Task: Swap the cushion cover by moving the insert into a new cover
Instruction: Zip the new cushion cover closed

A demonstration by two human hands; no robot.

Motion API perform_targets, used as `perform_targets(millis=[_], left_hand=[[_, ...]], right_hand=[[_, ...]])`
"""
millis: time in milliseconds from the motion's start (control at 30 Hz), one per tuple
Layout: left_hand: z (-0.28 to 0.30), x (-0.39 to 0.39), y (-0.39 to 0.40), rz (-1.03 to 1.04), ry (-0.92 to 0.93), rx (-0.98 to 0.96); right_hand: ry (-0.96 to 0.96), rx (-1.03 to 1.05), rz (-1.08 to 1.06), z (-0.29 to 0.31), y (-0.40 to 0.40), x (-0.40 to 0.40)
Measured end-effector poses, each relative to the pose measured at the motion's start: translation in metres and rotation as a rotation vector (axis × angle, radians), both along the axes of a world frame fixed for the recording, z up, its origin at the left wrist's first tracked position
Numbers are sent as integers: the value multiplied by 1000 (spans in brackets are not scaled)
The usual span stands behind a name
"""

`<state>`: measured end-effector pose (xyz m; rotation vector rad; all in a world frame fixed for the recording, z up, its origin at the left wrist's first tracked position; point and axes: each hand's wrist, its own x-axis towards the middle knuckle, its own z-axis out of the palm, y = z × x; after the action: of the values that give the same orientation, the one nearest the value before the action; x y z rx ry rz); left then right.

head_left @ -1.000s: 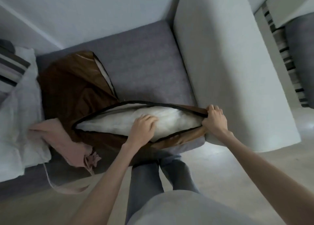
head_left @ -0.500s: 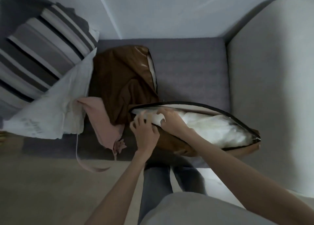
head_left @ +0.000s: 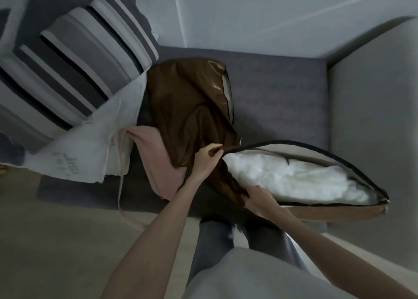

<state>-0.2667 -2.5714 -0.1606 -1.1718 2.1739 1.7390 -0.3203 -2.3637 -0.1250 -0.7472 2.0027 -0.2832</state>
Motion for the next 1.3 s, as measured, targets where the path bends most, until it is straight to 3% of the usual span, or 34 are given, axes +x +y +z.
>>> perform_targets(millis=[100,233,467,700,1033,1167,1300], left_hand=[[-3,6,-1,-19,-2,-56],[-7,13,-2,-10,-38,-24],[0,30,8,154,-46,211],[10,32,6,263,3,414],[7,26,8,177,-4,331],[12,23,8,165,17,259],[16,23,5,-1,23,81]], right_hand=[[37,-8,-73,9,-13,-1],[346,-217,-223,18,-49,1],[132,-66,-386,20,-107,9],[213,-88,-403,19,-116,12],[285,-59,-225,25,-116,4],[294,-66,-268,27,-120,8],[280,-131,-397,27,-117,12]])
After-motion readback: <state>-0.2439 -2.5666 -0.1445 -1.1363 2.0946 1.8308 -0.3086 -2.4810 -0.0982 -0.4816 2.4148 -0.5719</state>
